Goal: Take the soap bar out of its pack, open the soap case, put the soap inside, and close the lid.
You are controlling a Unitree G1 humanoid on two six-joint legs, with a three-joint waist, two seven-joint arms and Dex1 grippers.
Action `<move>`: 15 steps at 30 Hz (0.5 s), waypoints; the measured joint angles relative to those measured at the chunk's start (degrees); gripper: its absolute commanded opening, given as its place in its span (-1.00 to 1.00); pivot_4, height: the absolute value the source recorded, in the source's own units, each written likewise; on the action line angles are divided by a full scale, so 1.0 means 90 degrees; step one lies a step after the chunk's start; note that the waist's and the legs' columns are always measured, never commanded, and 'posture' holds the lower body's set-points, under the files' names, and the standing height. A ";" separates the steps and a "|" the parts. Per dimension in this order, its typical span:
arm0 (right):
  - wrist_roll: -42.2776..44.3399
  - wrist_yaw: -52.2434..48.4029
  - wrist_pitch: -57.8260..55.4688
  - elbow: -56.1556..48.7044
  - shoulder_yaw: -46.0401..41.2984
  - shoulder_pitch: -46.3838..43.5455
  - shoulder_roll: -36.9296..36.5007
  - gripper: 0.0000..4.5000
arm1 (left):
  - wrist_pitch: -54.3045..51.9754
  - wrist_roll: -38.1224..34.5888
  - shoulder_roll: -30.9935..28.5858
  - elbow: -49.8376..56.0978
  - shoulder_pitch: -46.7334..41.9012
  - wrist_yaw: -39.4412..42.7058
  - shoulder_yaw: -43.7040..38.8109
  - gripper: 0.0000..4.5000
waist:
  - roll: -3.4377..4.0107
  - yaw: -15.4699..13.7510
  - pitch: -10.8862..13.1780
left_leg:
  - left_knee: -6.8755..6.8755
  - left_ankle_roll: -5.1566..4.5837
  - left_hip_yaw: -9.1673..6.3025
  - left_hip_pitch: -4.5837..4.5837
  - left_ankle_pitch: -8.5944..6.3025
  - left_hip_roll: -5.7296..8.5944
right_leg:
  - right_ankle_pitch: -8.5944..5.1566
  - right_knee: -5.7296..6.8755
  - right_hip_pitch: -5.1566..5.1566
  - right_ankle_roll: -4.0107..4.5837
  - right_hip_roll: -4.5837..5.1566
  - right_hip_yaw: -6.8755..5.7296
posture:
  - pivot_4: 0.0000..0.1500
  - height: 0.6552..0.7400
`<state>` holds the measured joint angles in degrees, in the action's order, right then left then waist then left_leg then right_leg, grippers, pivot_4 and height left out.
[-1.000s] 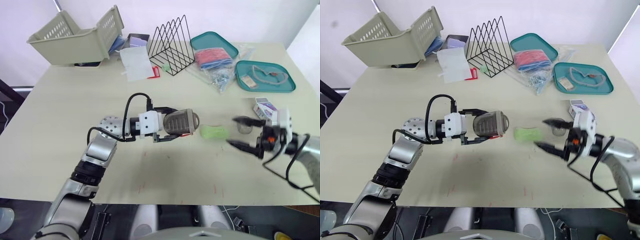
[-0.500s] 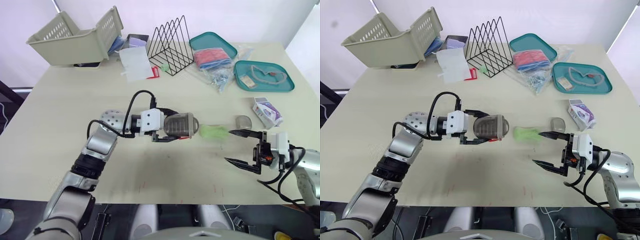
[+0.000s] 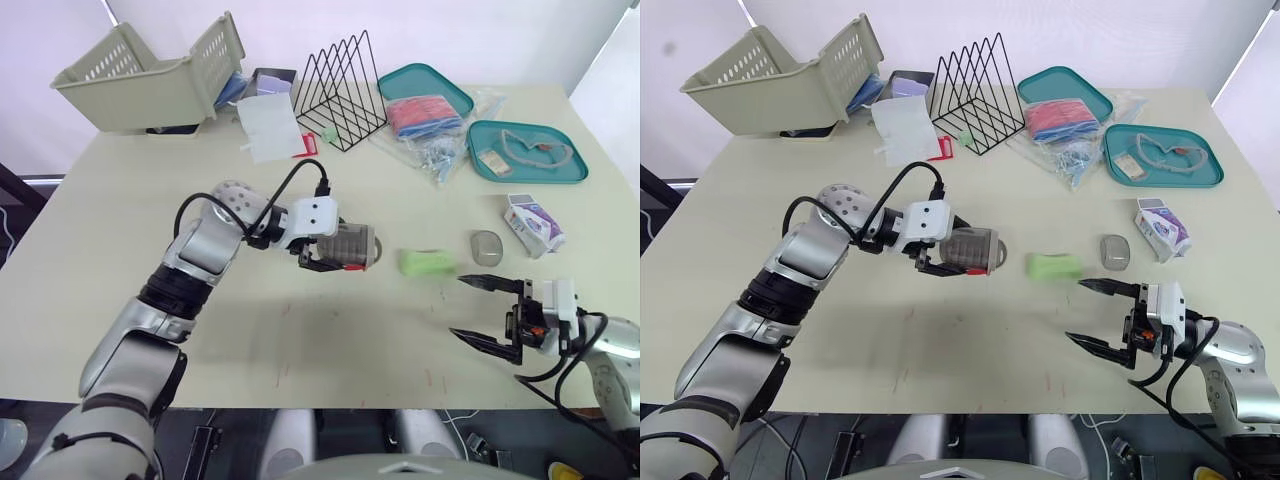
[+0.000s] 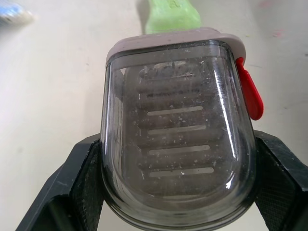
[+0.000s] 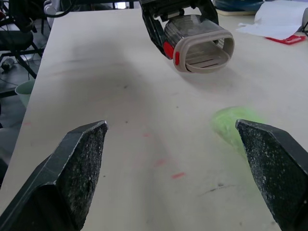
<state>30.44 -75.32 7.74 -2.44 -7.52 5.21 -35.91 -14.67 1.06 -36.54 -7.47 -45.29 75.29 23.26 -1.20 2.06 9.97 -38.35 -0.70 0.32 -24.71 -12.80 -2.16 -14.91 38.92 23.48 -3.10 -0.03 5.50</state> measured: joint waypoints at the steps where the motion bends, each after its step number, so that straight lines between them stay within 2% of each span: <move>1: -0.0029 -0.0001 0.0016 0.0052 0.0000 0.0021 0.0013 0.99 | -0.0058 0.0019 0.0003 0.0005 -0.0003 0.0005 0.0018 0.55 | 0.0000 0.0002 0.0000 | -0.0001 0.0000 0.0001 0.0000 0.0000 0.0000 | 0.0000 0.0001 0.0000 0.0000 0.0000 0.0000 | 1.00 1.00; 15: -0.0200 0.0089 0.0163 0.0286 0.0028 -0.0069 0.0031 0.99 | -0.0527 0.0591 0.0337 -0.0149 -0.0584 0.0178 0.0682 0.55 | 0.0000 -0.0003 0.0000 | -0.0002 0.0000 -0.0001 0.0000 0.0000 0.0000 | 0.0000 0.0003 0.0000 0.0000 0.0000 0.0001 | 1.00 1.00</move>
<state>28.64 -74.52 9.21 0.13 -7.27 4.59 -35.64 -19.41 6.38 -33.51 -8.81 -50.55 76.89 29.40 -1.20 2.03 9.97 -38.37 -0.69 0.32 -24.71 -12.80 -2.16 -14.91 38.95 23.48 -3.10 -0.03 5.50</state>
